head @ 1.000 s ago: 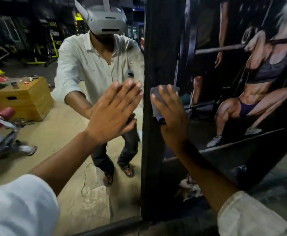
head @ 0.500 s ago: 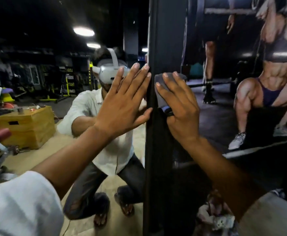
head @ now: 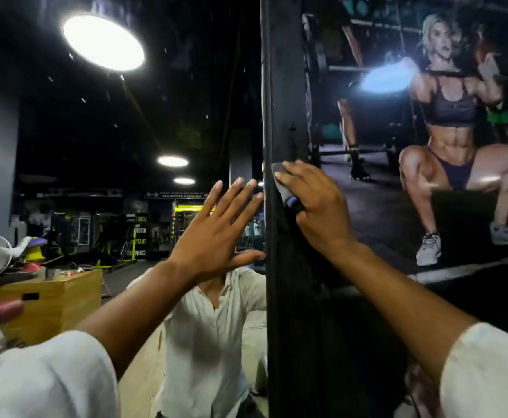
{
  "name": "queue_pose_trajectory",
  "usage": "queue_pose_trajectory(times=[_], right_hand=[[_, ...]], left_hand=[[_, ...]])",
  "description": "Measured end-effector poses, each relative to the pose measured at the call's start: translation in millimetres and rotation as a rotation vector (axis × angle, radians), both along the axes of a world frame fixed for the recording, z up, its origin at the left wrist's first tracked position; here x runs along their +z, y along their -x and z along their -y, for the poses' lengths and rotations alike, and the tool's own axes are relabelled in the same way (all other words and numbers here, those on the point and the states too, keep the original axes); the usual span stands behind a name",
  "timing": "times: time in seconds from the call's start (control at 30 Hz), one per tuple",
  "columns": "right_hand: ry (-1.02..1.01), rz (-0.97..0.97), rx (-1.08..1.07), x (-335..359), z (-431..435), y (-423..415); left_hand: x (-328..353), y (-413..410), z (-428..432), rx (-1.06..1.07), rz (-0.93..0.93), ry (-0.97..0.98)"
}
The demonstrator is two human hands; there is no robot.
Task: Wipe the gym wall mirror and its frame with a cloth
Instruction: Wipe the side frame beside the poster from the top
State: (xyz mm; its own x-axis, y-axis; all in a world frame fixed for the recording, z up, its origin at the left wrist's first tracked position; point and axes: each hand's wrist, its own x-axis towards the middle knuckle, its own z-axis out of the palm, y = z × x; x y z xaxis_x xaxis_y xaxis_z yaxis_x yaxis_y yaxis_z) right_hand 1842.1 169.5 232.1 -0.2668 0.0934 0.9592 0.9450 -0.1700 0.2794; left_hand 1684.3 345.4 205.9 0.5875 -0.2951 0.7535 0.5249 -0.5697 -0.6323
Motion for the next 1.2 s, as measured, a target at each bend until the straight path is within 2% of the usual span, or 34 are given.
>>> queue_pose_trajectory(times=[0.13, 0.23, 0.37, 0.47, 0.53, 0.6, 0.63, 0.73, 0.83, 0.97, 1.1, 1.2], right_hand=[[-0.01, 0.055, -0.095, 83.1, -3.4, 14.8], [0.074, 0.056, -0.165, 88.2, -14.5, 13.3], [0.119, 0.017, -0.153, -18.1, -17.7, 8.3], [0.265, 0.048, -0.131, -113.4, -0.5, 14.0], [0.372, 0.101, -0.151, -134.3, 16.3, 16.5], [0.379, 0.133, -0.125, -108.0, 27.6, 20.1], [0.311, 0.116, -0.097, -83.2, 29.1, 22.6], [0.056, -0.048, -0.042, 8.4, 21.2, 18.9], [0.045, -0.185, -0.004, 40.3, 1.4, 6.9], [-0.066, -0.24, 0.053, -48.6, -16.8, -1.1], [0.084, -0.282, 0.118, -166.0, -0.1, 10.0], [0.212, -0.234, 0.084, -159.1, 25.8, 15.6]], left_hand=[[-2.0, -1.3, -0.1, -0.009, 0.028, 0.018], [-4.1, -0.4, 0.8, -0.017, 0.047, 0.027], [-5.2, 0.1, 0.3, -0.065, 0.071, 0.038], [-10.2, 2.3, 0.1, -0.08, -0.018, 0.008], [-22.2, 2.1, 0.8, -0.081, -0.068, -0.014], [-33.7, 0.5, 0.5, -0.078, -0.064, -0.012], [-36.7, -0.1, 0.3, -0.075, -0.053, -0.008], [-37.6, -1.5, -0.4, -0.062, -0.041, -0.009], [-38.7, -3.0, -3.4, -0.064, -0.03, -0.013], [-38.2, -4.5, -3.5, -0.063, -0.027, -0.014], [-37.3, -2.4, -0.5, -0.057, -0.04, -0.004], [-43.2, -3.7, 1.1, -0.04, -0.03, 0.019]])
